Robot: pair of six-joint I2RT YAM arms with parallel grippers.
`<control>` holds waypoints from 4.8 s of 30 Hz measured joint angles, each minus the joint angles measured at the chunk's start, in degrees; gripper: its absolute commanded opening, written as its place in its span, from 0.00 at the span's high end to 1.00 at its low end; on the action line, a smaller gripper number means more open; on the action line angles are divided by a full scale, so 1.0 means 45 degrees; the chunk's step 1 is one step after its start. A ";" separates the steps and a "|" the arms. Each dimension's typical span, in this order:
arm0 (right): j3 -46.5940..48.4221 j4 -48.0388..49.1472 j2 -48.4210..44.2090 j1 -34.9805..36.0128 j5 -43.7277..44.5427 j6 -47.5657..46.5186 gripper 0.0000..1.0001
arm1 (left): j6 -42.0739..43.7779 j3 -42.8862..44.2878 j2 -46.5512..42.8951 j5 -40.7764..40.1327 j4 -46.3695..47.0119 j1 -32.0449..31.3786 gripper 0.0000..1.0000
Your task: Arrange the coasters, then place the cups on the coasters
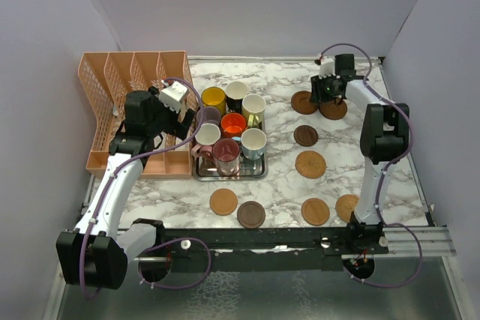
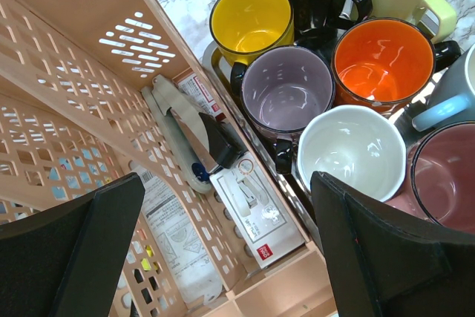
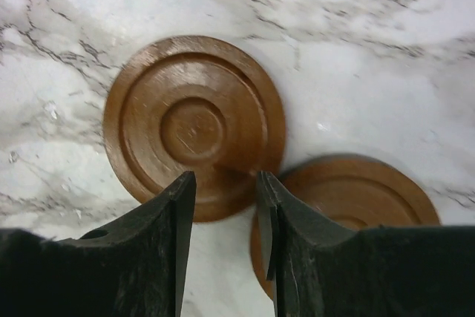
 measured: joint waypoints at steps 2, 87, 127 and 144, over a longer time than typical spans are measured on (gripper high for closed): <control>-0.0267 -0.0136 -0.0437 -0.0442 -0.0151 -0.0136 0.60 | 0.0000 0.0000 0.0000 0.0005 0.0000 0.0000 0.01; -0.3371 -0.0622 -0.2885 -0.1870 0.1462 -0.1894 0.60 | -0.0005 -0.0019 -0.0170 0.0204 -0.0024 0.0000 0.01; -0.4347 -0.0811 -0.3891 -0.1894 0.0151 -0.1880 0.38 | 0.0000 -0.0136 -0.0238 0.0204 -0.0078 0.0000 0.01; -0.7757 -0.0481 -0.6538 0.1885 -0.0160 -0.1797 0.21 | -0.0005 -0.0165 -0.0238 0.0209 -0.0078 0.0000 0.01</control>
